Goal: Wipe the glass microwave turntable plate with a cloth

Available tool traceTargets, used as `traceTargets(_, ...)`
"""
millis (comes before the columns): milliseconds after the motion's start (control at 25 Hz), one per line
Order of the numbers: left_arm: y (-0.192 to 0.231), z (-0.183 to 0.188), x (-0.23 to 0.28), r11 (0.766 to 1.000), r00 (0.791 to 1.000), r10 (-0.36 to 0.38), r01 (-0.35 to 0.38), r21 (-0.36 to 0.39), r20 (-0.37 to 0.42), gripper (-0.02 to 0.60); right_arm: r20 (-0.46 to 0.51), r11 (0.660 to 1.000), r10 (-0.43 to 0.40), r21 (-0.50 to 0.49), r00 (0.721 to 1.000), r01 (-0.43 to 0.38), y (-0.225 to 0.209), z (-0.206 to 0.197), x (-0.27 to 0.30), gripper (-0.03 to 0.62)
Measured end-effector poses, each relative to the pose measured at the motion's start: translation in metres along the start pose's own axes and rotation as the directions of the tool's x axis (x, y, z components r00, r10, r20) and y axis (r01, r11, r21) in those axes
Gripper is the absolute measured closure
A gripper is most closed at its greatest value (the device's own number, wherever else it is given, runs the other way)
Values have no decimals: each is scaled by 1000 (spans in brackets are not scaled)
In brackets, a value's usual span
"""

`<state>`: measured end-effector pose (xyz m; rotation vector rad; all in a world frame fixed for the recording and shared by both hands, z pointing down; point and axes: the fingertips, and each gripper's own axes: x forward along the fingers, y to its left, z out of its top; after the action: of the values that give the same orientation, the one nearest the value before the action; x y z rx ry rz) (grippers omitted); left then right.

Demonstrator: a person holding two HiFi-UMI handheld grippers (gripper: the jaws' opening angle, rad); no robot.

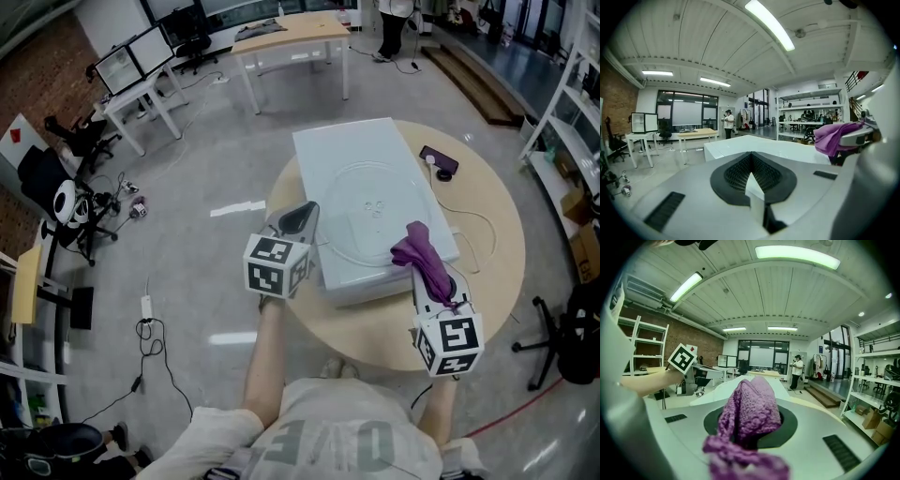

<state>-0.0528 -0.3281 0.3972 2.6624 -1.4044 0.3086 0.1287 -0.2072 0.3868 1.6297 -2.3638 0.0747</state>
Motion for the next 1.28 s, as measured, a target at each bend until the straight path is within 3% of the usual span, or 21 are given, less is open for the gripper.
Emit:
traceTargets(200, -5, -22, 16, 999, 996, -36, 36, -2, -78, 580, -18, 1000, 9, -7, 1000, -10, 1, -5, 3, 545)
traceTargets(320, -5, -32, 19, 998, 995, -49, 45, -49, -84, 580, -26, 999, 12, -36, 1000, -13, -1, -4, 6, 545)
traceTargets(400, -6, -38, 20, 998, 993, -51, 48, -34, -104, 580, -7, 997, 25, -66, 1000, -26, -1, 7, 11, 545)
traceTargets(560, -6, -37, 19, 999, 994, -31, 35, 33, -109, 580, 47, 983, 121, -147, 992, -113, 16, 48, 39, 546)
traceTargets(720, -8, -37, 19, 999, 996, -18, 22, 43, -89, 580, 8, 947, 233, -230, 972, -225, 46, 62, 80, 546)
traceTargets(920, -9, -36, 19, 999, 997, -16, 19, 43, -70, 580, -117, 885, 354, -279, 928, -373, 76, 52, 131, 545)
traceTargets(1040, -11, -39, 18, 999, 998, -17, 20, 41, -67, 580, -242, 838, 402, -291, 883, -461, 89, 34, 154, 546)
traceTargets(1160, -13, -41, 16, 999, 997, -20, 24, 46, -68, 580, -350, 808, 422, -274, 837, -522, 96, 21, 170, 545)
traceTargets(1280, -11, -39, 15, 999, 998, -24, 27, 47, -66, 580, -422, 790, 413, -275, 807, -548, 99, 18, 183, 546)
